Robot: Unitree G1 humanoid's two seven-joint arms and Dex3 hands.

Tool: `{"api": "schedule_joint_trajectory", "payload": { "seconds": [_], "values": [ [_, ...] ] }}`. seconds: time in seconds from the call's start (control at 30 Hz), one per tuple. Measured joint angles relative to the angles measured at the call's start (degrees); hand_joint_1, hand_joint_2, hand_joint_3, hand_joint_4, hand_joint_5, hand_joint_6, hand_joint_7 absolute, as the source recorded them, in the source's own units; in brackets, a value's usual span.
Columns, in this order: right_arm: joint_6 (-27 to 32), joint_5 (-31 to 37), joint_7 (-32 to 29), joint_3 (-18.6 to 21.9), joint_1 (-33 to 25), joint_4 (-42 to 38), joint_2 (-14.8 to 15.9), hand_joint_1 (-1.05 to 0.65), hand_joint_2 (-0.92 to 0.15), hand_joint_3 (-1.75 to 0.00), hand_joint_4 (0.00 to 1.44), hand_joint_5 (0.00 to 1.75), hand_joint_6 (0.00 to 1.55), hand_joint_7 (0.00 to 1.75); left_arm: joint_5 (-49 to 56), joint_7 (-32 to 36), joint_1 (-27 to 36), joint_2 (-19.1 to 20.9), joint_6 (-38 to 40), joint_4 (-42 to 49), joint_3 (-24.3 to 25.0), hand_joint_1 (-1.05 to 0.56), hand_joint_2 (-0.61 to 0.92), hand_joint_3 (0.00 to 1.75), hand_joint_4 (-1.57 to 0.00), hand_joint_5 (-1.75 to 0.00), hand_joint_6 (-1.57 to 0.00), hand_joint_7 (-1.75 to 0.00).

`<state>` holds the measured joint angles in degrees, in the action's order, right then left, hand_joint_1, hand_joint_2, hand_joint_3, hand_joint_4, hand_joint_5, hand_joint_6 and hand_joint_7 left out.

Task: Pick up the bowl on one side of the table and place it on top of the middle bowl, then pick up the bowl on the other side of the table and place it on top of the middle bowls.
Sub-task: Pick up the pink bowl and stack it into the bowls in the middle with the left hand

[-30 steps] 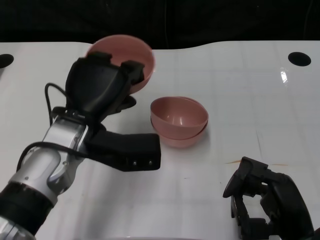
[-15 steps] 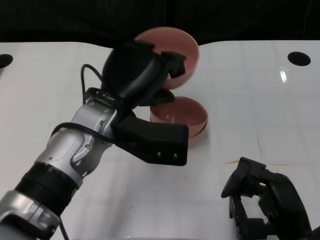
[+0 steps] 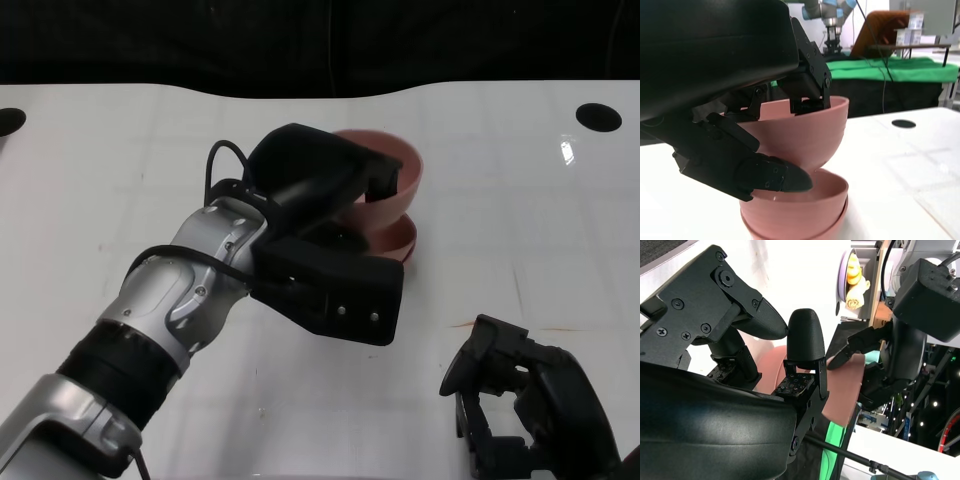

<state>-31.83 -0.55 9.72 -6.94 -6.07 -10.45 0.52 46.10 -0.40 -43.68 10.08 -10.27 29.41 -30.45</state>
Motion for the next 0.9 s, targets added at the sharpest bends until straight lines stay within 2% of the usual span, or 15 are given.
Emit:
{"api": "schedule_joint_trajectory", "payload": {
  "seconds": [0.17,0.2,0.3,0.33,0.37,0.4,0.43,0.47,0.57,0.7,0.9],
  "values": [
    [0.0,0.4,-0.6,0.0,0.0,0.2,-0.3,-0.15,-0.37,-1.39,0.90,1.75,0.81,1.57,0.3,0.0,-0.1,-0.4,-0.1,2.8,-0.9,-0.34,0.88,0.04,-0.77,-1.66,-0.95,-0.44],
    [0.0,0.4,-0.6,0.0,0.0,0.2,-0.3,-0.15,-0.37,-1.39,0.90,1.75,0.81,1.56,0.3,0.0,-0.1,-0.6,-0.1,3.7,-1.0,-0.33,0.90,0.04,-0.77,-1.53,-0.97,-0.42],
    [0.0,0.5,-0.6,0.0,0.0,0.2,-0.3,-0.15,-0.37,-1.38,0.90,1.75,0.81,1.56,0.2,-0.3,-0.4,-1.4,-0.3,6.8,-1.6,-0.34,0.92,0.13,-0.77,-1.28,-0.96,-0.39],
    [0.0,0.6,-0.6,0.0,0.0,0.2,-0.3,-0.15,-0.37,-1.37,0.90,1.75,0.81,1.56,0.2,-0.3,-0.5,-1.7,-0.4,7.8,-1.8,-0.37,0.92,0.15,-0.68,-1.15,-0.87,-0.34],
    [0.0,0.7,-0.7,0.1,0.0,0.2,-0.3,-0.15,-0.37,-1.37,0.90,1.75,0.81,1.56,0.5,-0.4,-0.7,-1.8,-0.3,8.8,-2.4,-0.42,0.92,0.19,-0.55,-0.81,-0.72,-0.21],
    [0.0,0.8,-0.7,0.1,0.0,0.2,-0.3,-0.15,-0.37,-1.37,0.90,1.75,0.81,1.56,1.2,-0.5,-1.1,-1.9,-0.2,10.0,-3.4,-0.48,0.92,0.22,-0.46,-0.57,-0.60,-0.11],
    [0.0,0.8,-0.7,0.1,0.0,0.2,-0.3,-0.15,-0.38,-1.37,0.89,1.75,0.81,1.56,2.2,-0.6,-1.7,-2.0,0.2,11.2,-4.5,-0.54,0.92,0.24,-0.37,-0.41,-0.50,-0.04],
    [0.0,0.8,-0.7,0.1,0.0,0.2,-0.3,-0.15,-0.38,-1.37,0.89,1.75,0.81,1.56,3.1,-0.6,-2.1,-2.1,0.4,12.3,-5.4,-0.58,0.92,0.27,-0.31,-0.33,-0.43,-0.02],
    [0.0,0.8,-0.7,0.1,0.0,0.2,-0.3,-0.15,-0.38,-1.36,0.89,1.75,0.81,1.55,4.1,-0.3,-2.4,-2.5,0.7,14.4,-6.9,-0.67,0.92,0.34,-0.17,-0.22,-0.27,0.00],
    [0.0,0.7,-0.6,0.1,0.0,0.2,-0.3,-0.14,-0.38,-1.34,0.89,1.75,0.81,1.55,5.1,1.0,-2.4,-3.0,1.5,14.8,-7.7,-0.74,0.92,0.43,-0.03,-0.16,-0.14,0.00],
    [0.1,0.6,-0.4,0.1,0.0,0.3,-0.3,-0.14,-0.38,-1.33,0.88,1.75,0.81,1.55,5.1,2.4,-2.4,-2.9,1.8,14.4,-7.7,-0.78,0.92,0.47,0.00,-0.04,-0.08,0.00]
  ]
}}
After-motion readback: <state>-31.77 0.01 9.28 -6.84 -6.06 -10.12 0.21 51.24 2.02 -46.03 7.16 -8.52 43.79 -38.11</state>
